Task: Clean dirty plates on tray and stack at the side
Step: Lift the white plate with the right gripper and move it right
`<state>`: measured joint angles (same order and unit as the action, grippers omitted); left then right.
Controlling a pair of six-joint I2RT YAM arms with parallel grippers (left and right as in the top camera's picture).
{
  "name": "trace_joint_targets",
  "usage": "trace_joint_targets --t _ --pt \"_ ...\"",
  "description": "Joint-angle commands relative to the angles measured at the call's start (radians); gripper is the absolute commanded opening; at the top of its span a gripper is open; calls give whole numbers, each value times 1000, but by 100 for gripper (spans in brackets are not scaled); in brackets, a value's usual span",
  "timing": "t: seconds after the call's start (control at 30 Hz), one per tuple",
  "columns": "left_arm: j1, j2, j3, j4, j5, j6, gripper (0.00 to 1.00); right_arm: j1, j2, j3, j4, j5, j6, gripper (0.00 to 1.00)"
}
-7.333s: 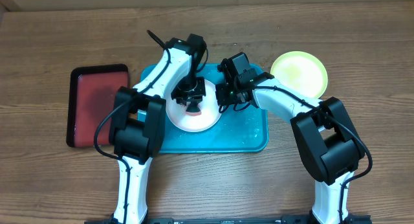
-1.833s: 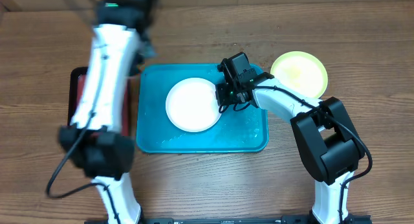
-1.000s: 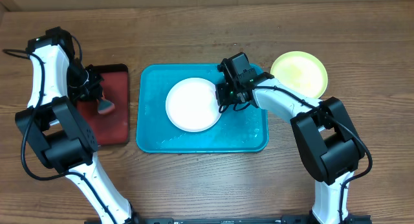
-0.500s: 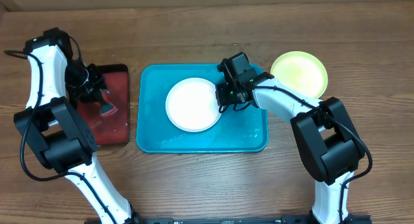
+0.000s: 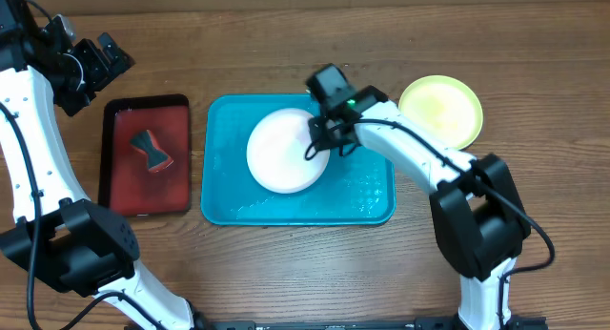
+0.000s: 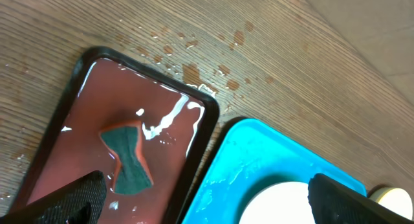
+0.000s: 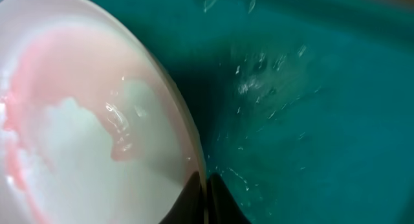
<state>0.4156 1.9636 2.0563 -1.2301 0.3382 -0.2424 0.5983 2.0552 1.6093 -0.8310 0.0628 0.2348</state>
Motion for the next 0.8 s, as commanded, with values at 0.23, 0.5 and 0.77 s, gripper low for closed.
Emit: trace_joint_targets --t 0.23,0.5,0.77 --pt "-5 11 0 1 17 18 100 207 -97 257 -82 832 -224 4" --pt "-5 11 0 1 17 18 100 314 -97 257 129 1244 -666 4" --pt "-5 11 0 1 17 18 100 344 -97 257 239 1268 -761 4"
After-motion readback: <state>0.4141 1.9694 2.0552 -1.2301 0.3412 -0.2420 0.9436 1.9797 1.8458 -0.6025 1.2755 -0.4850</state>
